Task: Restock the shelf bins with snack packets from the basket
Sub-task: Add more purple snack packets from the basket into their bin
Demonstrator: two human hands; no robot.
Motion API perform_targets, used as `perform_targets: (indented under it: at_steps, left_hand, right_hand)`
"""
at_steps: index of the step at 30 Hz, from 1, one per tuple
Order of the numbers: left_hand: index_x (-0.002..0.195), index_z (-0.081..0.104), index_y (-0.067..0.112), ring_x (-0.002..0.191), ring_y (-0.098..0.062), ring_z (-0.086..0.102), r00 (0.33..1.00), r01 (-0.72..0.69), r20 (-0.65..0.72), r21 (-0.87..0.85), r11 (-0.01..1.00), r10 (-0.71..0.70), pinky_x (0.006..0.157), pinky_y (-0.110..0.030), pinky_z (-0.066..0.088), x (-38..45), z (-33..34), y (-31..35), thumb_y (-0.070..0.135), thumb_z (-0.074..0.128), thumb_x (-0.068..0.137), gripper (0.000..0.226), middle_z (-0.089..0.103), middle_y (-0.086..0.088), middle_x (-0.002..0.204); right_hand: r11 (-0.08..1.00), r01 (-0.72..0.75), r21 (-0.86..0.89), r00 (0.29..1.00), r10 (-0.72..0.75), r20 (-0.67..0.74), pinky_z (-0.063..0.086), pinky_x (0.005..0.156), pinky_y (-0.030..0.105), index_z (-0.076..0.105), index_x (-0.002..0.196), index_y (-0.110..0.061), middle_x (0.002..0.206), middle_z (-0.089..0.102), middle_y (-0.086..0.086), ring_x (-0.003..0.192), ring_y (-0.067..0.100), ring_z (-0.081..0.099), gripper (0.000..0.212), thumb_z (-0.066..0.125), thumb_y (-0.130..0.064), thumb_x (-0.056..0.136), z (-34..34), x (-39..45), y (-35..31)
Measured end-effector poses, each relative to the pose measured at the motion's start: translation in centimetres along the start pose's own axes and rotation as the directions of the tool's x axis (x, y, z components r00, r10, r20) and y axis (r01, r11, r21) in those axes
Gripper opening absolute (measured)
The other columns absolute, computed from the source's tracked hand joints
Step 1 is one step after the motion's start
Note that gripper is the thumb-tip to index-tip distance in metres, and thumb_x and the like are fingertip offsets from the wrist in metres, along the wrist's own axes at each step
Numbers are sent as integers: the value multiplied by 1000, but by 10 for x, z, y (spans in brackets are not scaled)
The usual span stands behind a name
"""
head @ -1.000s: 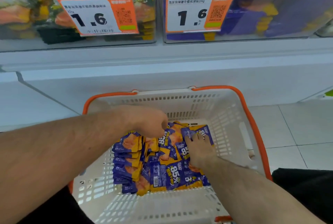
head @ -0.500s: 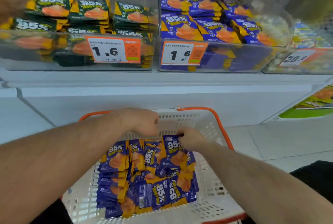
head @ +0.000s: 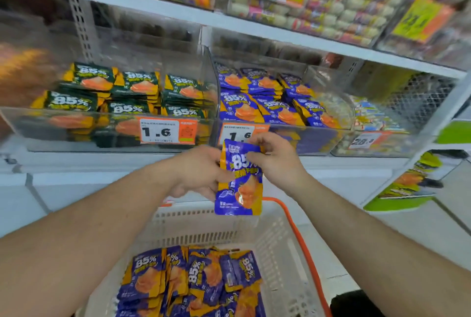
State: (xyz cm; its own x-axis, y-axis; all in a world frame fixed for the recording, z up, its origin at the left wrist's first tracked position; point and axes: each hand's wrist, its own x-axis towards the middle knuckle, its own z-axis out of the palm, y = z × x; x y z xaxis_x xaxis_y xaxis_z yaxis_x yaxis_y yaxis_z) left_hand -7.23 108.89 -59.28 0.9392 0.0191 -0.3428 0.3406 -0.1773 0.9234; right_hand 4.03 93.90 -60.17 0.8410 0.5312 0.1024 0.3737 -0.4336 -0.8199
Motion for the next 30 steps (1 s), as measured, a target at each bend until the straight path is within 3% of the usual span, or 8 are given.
perform_targets:
  at_steps: [3, 5, 11, 15, 19, 22, 27, 30]
  left_hand:
    - [107, 68, 13, 84, -24, 73, 989, -124, -97, -101, 987, 115, 69, -34, 62, -7, -2, 17, 6, 57, 97, 17, 76, -10, 96]
    - [104, 69, 14, 86, -25, 73, 974, -194, -148, -173, 966, 169, 68, -35, 61, -9, -4, 25, 4, 56, 97, 18, 75, -11, 98]
    - [103, 70, 7, 78, -21, 72, 938, -301, -267, -307, 903, 222, 58, -29, 57, -9, -5, 40, 4, 54, 97, 17, 75, -11, 96]
    - [104, 69, 7, 71, -19, 69, 926, -320, -299, -306, 897, 228, 54, -26, 53, -10, -8, 52, 18, 50, 101, 22, 75, -11, 95]
    - [93, 68, 19, 70, -12, 67, 742, -303, -566, 196, 933, 359, 63, -28, 52, -5, -23, 48, 23, 54, 97, 15, 72, 2, 88]
    - [105, 68, 23, 97, -14, 60, 581, -168, -569, 615, 770, 582, 84, -33, 51, 0, -33, 33, 26, 58, 91, 18, 65, 8, 104]
    - [143, 42, 31, 134, -17, 35, 693, 84, -447, 829, 553, 565, 105, -36, 15, 11, -34, 11, 36, 55, 90, 55, 39, 7, 147]
    - [135, 54, 25, 124, -24, 50, 667, 34, -396, 863, 504, 632, 97, -34, 13, 16, -33, 0, 34, 56, 85, 51, 55, 1, 135]
  right_hand:
    - [913, 338, -229, 889, -389, -241, 36, 90, 6, 65, 99, -13, 118, 60, 3, 106, 3, 51, 28, 69, -20, 71, -2, -13, -16]
    - [855, 426, -296, 828, -500, -252, 30, 102, 10, 67, 101, -10, 136, 52, 4, 126, 4, 43, 40, 64, -32, 67, 2, -20, -24]
    - [888, 327, -324, 921, -377, -103, 23, 107, 16, 57, 125, -20, 158, 29, -3, 146, 5, 21, 72, 88, -39, 63, 7, -18, -43]
    - [928, 290, -232, 924, -335, -185, 28, 103, 16, 59, 116, -22, 151, 37, 1, 144, 7, 25, 60, 85, -35, 63, 1, -2, -53]
    - [967, 139, -213, 926, -203, -318, 47, 98, 36, 59, 104, -28, 133, 48, -3, 122, 14, 48, 46, 82, -39, 65, -18, 44, -61]
    - [996, -28, -79, 975, 10, -223, 49, 94, 39, 65, 102, -24, 123, 56, -2, 112, 20, 56, 46, 82, -46, 66, -21, 75, -67]
    - [988, -156, 2, 987, 156, -25, 52, 88, 40, 72, 96, -18, 92, 68, -3, 95, 20, 63, 44, 79, -52, 70, -5, 104, -71]
    - [986, -153, -67, 983, 159, 97, 46, 100, 41, 67, 112, -16, 114, 67, 10, 110, 28, 61, 31, 62, -39, 92, 3, 105, -70]
